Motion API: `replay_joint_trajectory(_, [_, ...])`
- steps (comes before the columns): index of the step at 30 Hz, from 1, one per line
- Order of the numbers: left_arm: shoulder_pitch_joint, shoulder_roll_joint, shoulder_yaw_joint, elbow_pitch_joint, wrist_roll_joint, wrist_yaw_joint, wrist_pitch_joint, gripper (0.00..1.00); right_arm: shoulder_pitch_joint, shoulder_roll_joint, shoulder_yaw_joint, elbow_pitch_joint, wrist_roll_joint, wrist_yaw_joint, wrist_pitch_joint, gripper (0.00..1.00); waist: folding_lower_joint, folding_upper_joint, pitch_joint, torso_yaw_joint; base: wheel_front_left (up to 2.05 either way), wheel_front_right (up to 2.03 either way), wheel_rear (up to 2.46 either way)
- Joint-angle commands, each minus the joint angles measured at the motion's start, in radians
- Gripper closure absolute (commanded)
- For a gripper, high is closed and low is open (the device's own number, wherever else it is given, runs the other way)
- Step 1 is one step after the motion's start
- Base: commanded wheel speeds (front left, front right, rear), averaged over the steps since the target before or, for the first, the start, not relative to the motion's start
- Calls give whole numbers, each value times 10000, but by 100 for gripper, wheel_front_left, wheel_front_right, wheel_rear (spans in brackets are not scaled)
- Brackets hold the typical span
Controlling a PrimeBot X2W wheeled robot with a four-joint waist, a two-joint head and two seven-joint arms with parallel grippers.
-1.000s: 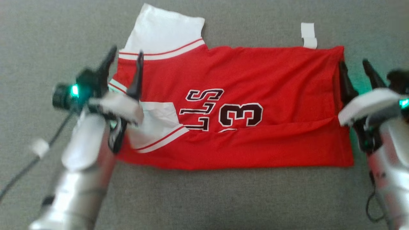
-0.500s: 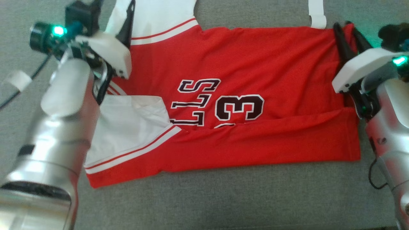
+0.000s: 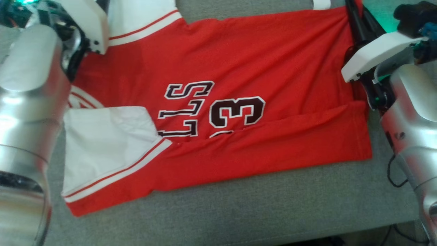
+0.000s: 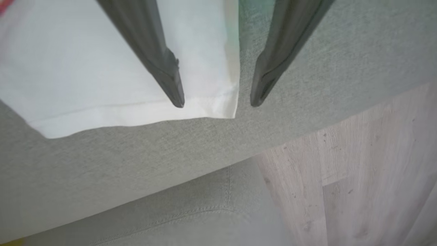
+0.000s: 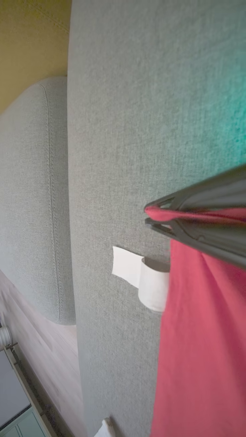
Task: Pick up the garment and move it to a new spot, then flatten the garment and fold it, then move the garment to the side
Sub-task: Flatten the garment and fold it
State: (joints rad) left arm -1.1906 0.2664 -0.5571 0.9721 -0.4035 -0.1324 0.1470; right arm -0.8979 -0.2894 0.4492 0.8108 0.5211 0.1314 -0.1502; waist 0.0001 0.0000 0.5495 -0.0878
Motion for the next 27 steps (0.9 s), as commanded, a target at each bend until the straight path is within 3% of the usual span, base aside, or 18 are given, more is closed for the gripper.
replay_joint_trajectory(1, [-418,593,67,-99,-234,19,220,0,-121,66,209,-207,145,-7,-190,100,-1,0,164,-199,0,0,0])
replay_joint_trajectory(6, [-518,866,-17,214,-747,18,489,0,-308,61,655,-245,457,-7,-374,100,-1,0,301,-394,0,0,0])
replay_joint_trajectory(7, [-528,903,-51,269,-792,18,489,31,-342,54,726,-259,521,-7,-414,100,-1,0,317,-417,0,0,0])
replay_joint_trajectory(8, [-552,943,-88,301,-810,18,439,92,-373,43,790,-266,581,-7,-450,100,-1,0,333,-432,0,0,0])
replay_joint_trajectory(9, [-573,968,-125,322,-814,18,348,100,-399,26,848,-261,637,-7,-483,100,-1,0,342,-435,0,0,0])
replay_joint_trajectory(13, [-572,918,-317,284,-959,18,-55,100,-480,-70,986,-167,852,-7,-628,100,-1,0,323,-333,0,0,0])
replay_joint_trajectory(21, [-1038,843,-323,-48,-443,536,-3129,100,-688,-270,511,136,532,-7,-1090,100,-1,0,-195,215,0,0,0])
replay_joint_trajectory(27, [-821,700,-348,-12,-427,558,-3776,100,-381,-394,-396,-461,-185,-7,-1111,100,-1,0,-646,601,0,0,0])
